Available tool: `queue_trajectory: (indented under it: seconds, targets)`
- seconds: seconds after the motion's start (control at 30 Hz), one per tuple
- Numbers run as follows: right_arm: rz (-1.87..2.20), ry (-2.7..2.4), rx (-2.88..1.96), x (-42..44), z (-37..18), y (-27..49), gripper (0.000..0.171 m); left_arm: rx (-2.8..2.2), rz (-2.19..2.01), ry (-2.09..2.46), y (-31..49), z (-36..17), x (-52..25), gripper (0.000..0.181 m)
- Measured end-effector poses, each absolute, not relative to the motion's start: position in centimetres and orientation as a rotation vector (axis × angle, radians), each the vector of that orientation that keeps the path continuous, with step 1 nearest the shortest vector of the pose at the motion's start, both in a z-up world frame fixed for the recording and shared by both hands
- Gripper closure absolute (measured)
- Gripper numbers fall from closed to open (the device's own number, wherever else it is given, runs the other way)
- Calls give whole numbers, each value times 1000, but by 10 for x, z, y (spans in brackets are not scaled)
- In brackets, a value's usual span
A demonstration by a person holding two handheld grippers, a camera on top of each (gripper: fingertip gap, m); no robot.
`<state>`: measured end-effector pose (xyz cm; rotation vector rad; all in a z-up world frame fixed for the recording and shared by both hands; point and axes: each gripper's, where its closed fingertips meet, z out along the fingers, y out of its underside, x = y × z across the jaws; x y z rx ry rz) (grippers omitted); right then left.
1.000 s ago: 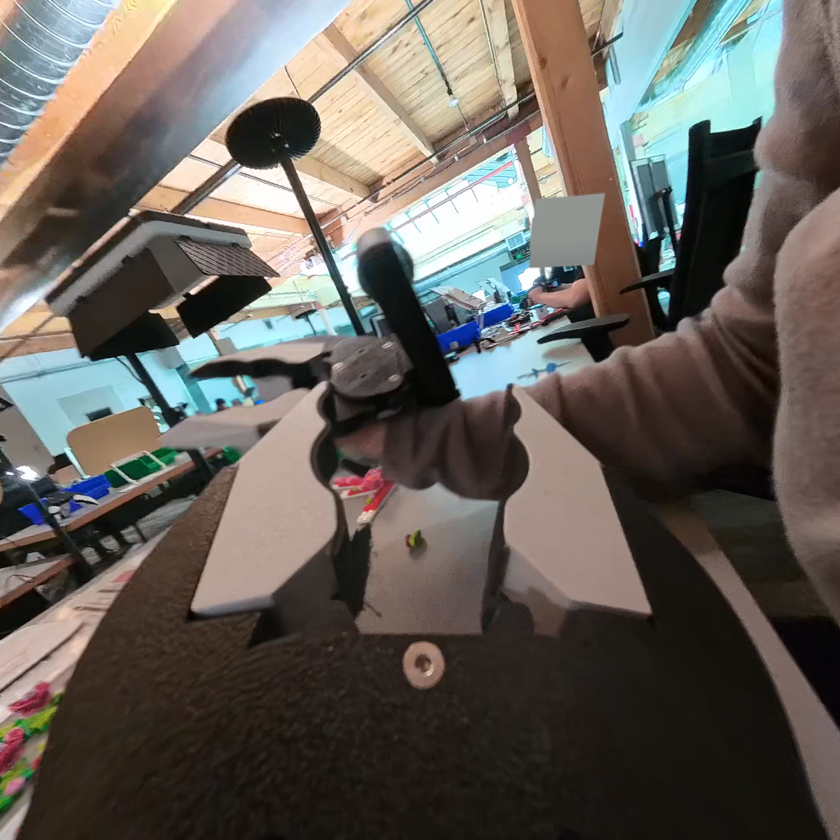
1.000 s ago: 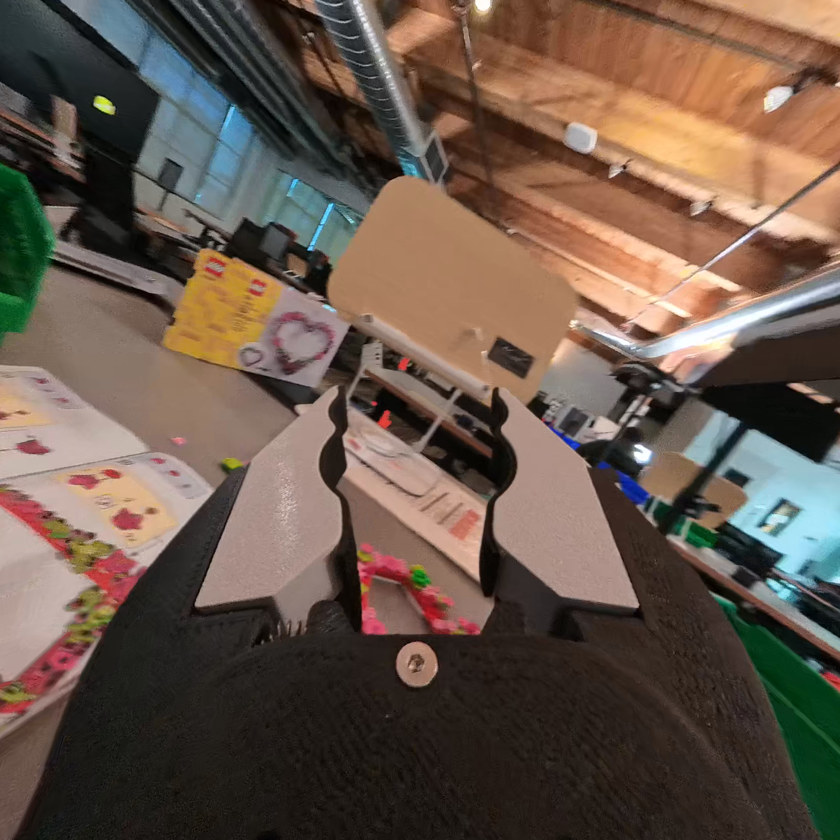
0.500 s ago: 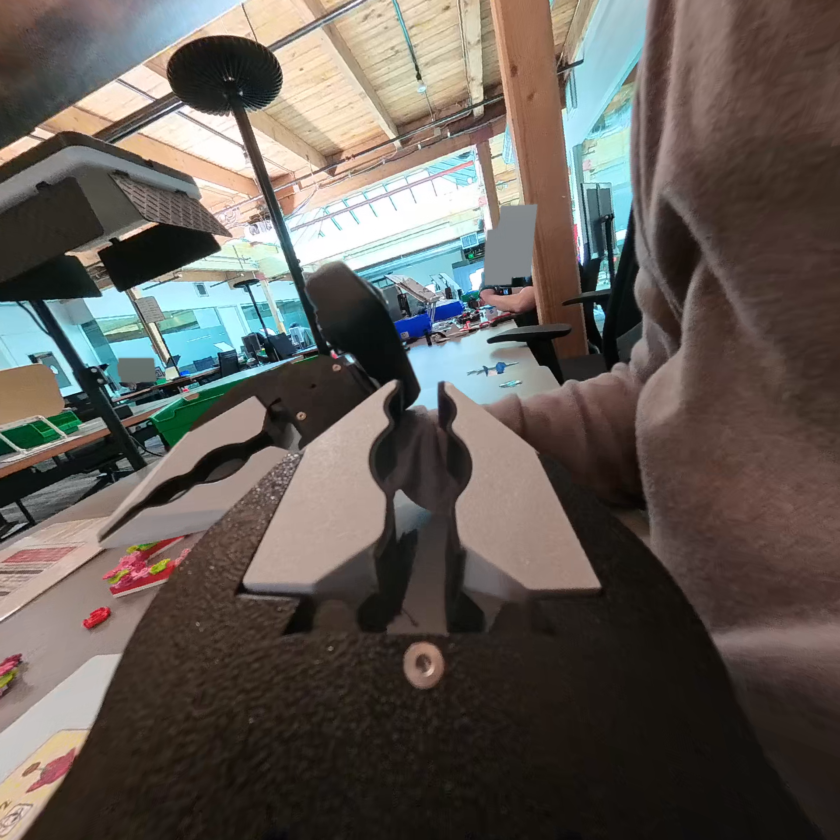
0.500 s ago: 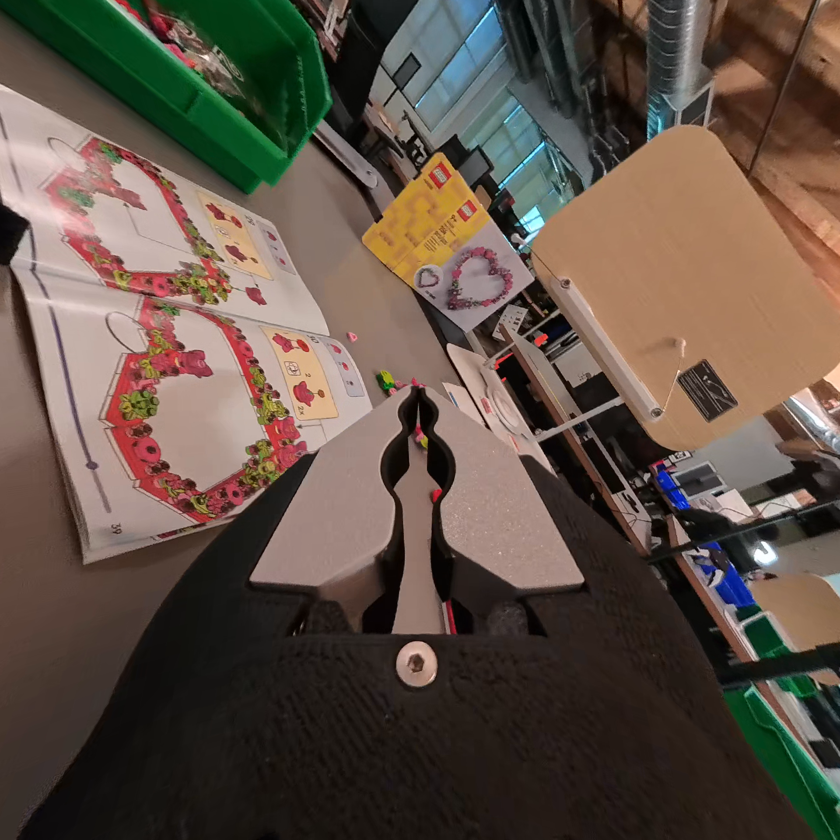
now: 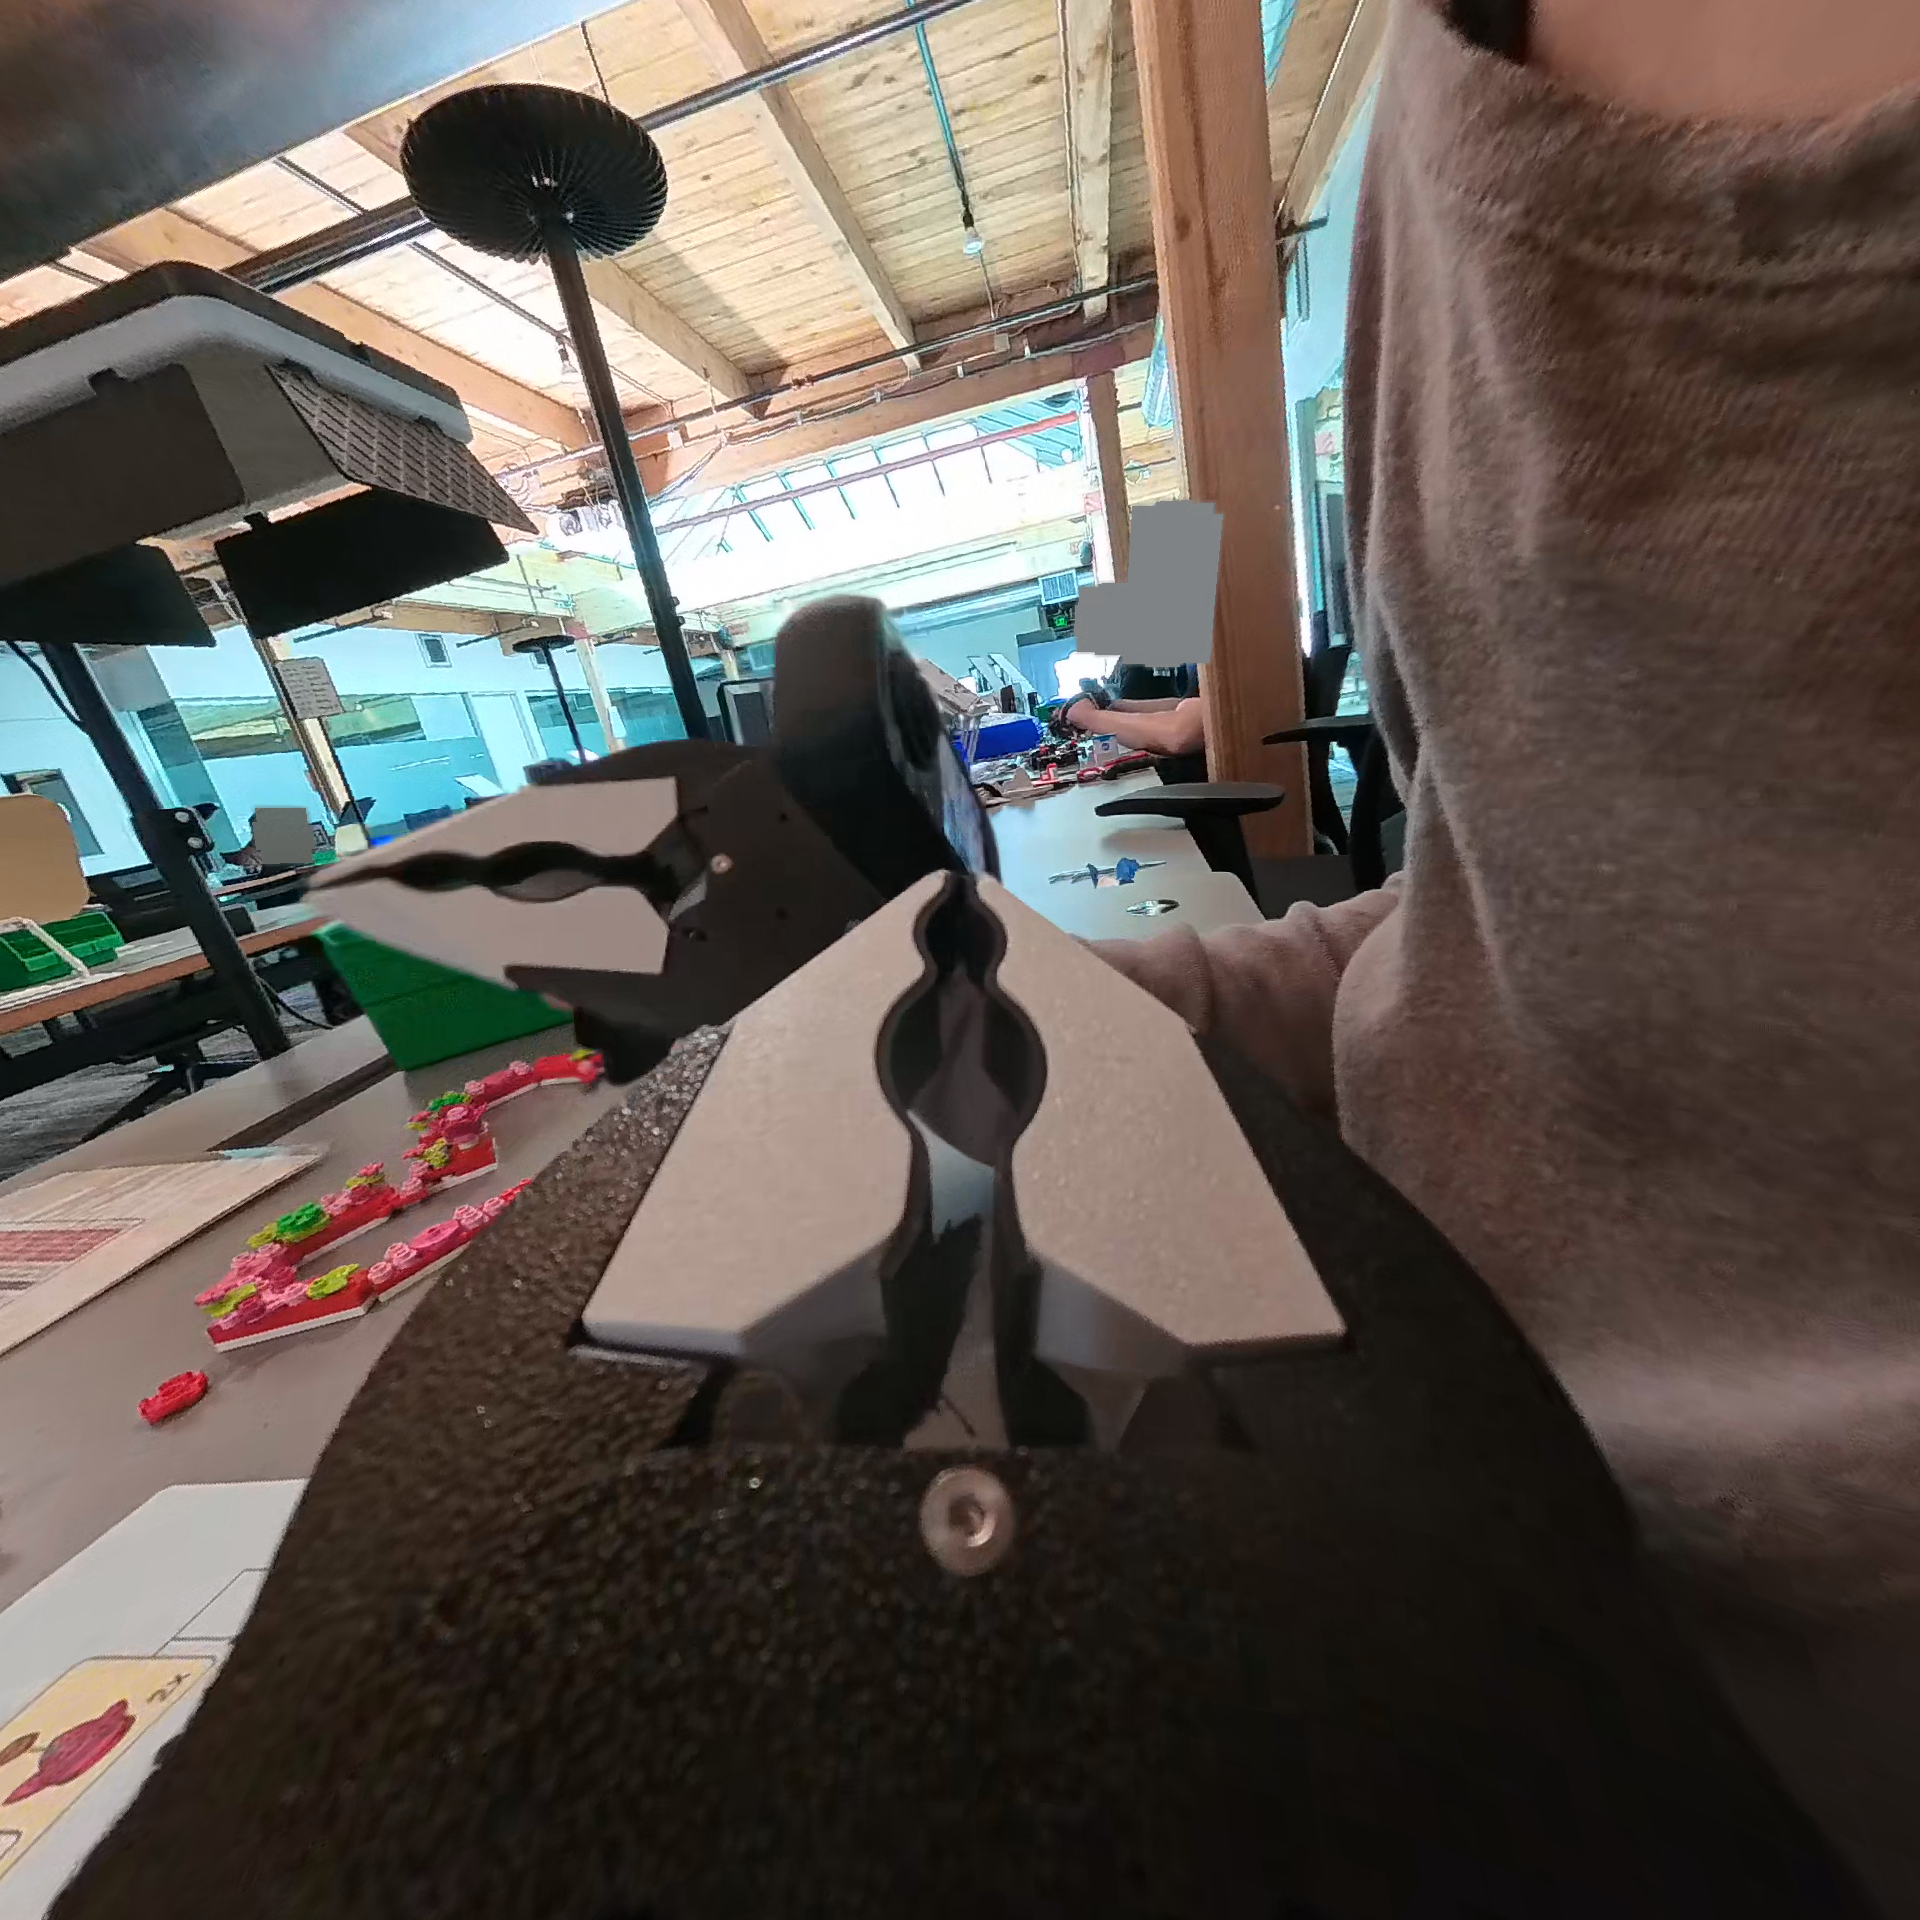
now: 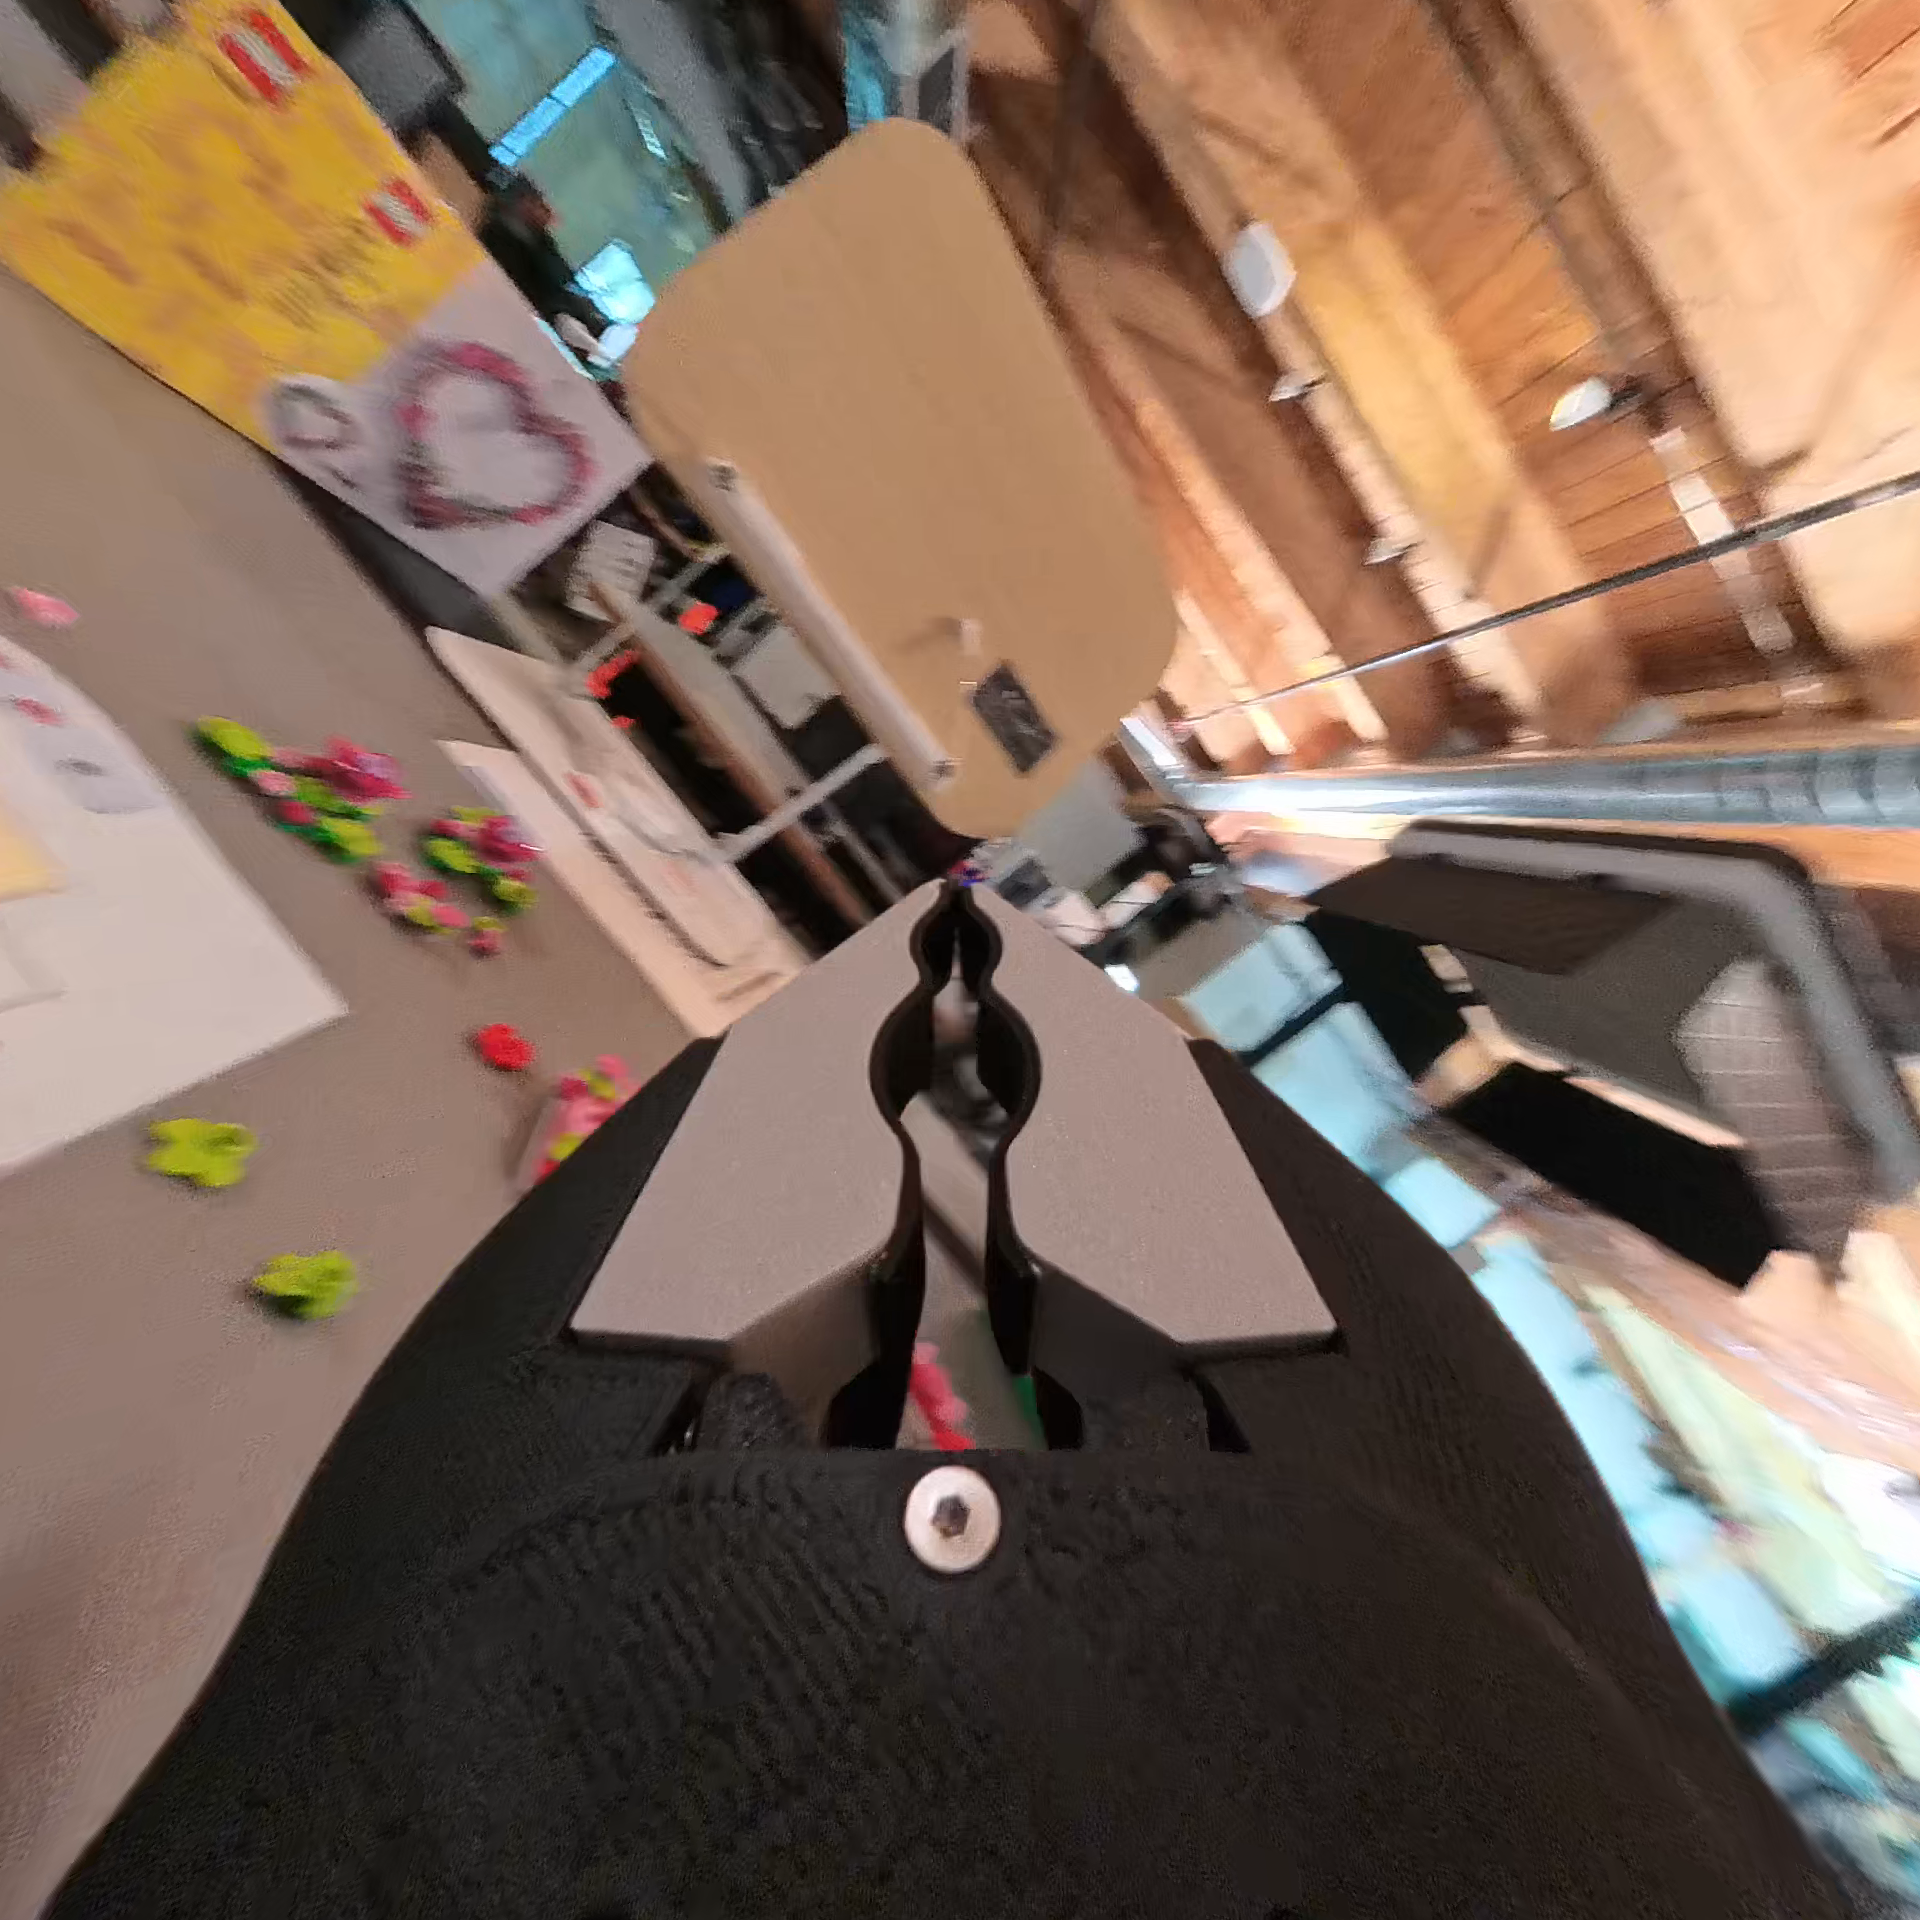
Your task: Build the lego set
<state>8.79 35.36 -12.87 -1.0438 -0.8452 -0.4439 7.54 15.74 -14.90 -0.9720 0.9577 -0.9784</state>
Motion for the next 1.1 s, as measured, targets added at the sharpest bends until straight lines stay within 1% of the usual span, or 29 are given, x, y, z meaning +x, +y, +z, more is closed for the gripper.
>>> queue_trajectory:
  seconds: [0.1, 0.3, 0.43, 0.57, 1.1]
  targets:
    - [-565, -782, -990, 109, -114, 353, 171, -943, -956, 928, 159, -144, 70, 181]
    - [-556, -497, -1014, 177, -83, 352, 171, -945, -958, 933, 159, -144, 71, 181]
    - [-472, -369, -1038, 201, -77, 351, 171, -941, -957, 947, 157, -146, 72, 181]
    - [-395, -327, -1055, 203, -79, 352, 171, -939, -956, 955, 156, -146, 73, 181]
    - [-475, -521, -1033, 166, -91, 354, 171, -937, -957, 964, 155, -147, 73, 181]
